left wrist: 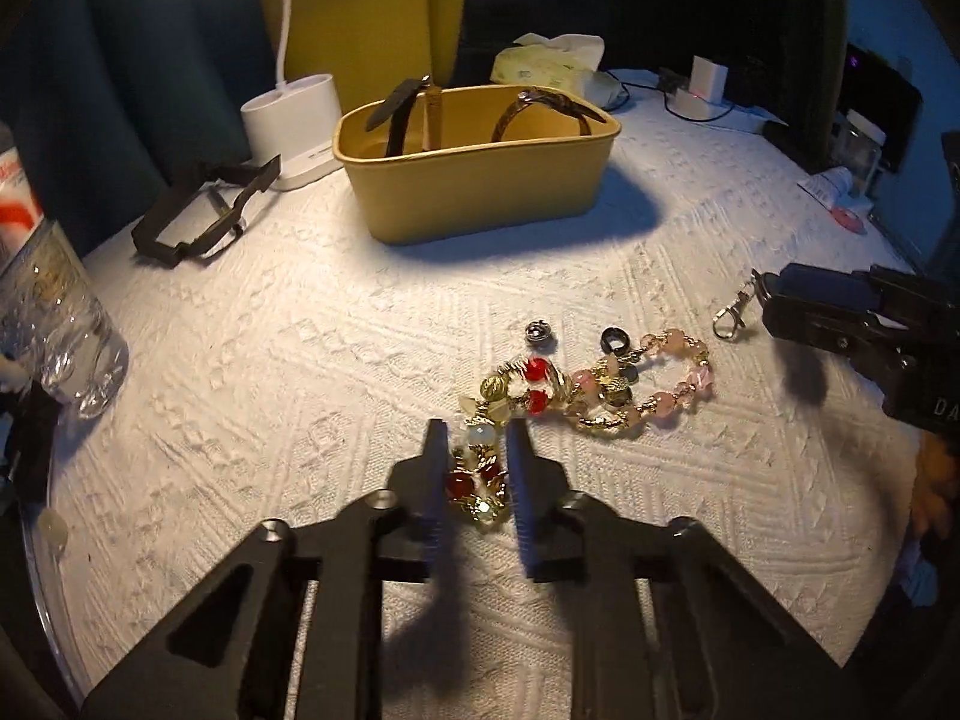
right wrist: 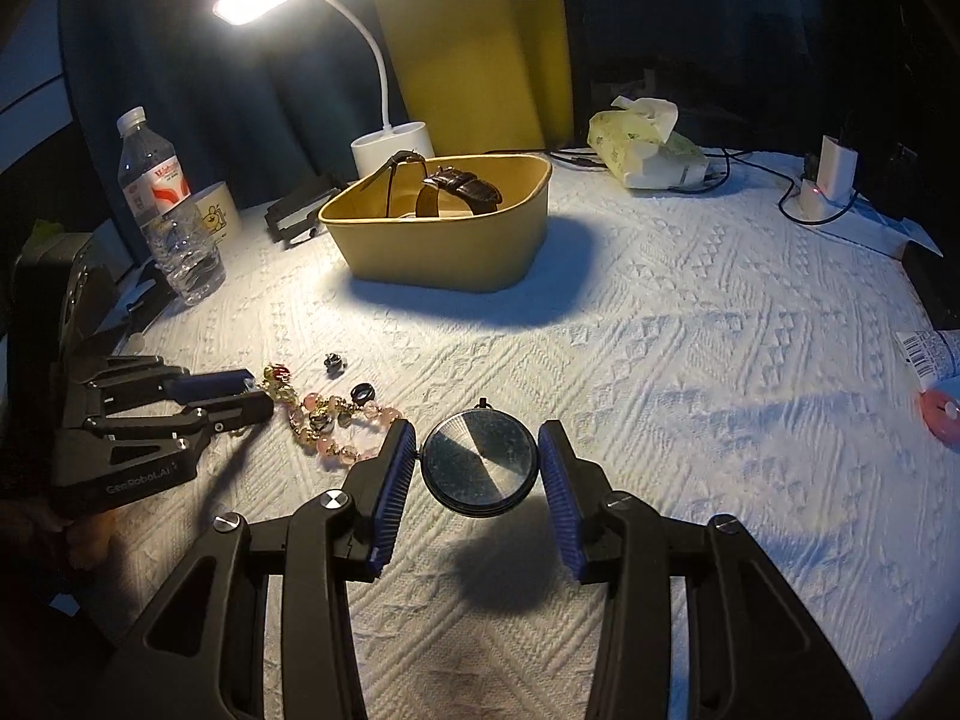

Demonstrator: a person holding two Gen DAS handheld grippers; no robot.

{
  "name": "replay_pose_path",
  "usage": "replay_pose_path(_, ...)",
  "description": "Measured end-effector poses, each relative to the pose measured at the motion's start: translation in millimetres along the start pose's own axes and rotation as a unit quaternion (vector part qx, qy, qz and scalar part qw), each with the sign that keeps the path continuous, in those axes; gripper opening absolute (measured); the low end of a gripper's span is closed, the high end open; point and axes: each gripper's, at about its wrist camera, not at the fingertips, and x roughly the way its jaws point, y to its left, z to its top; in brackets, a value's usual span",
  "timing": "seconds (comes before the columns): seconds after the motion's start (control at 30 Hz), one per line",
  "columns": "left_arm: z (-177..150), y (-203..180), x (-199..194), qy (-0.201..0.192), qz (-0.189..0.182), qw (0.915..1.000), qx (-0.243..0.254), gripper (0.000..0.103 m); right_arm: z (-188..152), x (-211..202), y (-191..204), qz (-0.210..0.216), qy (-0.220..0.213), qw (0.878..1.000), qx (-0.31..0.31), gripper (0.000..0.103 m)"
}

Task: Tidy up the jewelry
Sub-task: 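Grasp the red-and-gold beaded bracelet with the left tool while the right tool holds the silver watch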

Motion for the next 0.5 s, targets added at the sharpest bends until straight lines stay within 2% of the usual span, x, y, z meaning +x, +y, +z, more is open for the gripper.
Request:
replay_pose_path(0.13,-0.9,1.4,-4.0,-0.009,-0.01,0.9999,-0.006,0.015,1.0,-0.9,0.0,0.0,-0.002,1.0,0.0,0.042)
replay_pose_path(0.17,-0.6,2.5,-6.8,-0.017,-0.01,0.9998,-0.009,0.007,1.1,-1.1,0.1,0.0,-0.003,1.0,-0.001,0.042)
replay_pose_path(0.5,3.7,8.2,-24.2,-0.053,-0.011,0.9983,-0.022,0.006,9.2,-5.8,5.9,0.004,-0.015,1.0,-0.013,0.042)
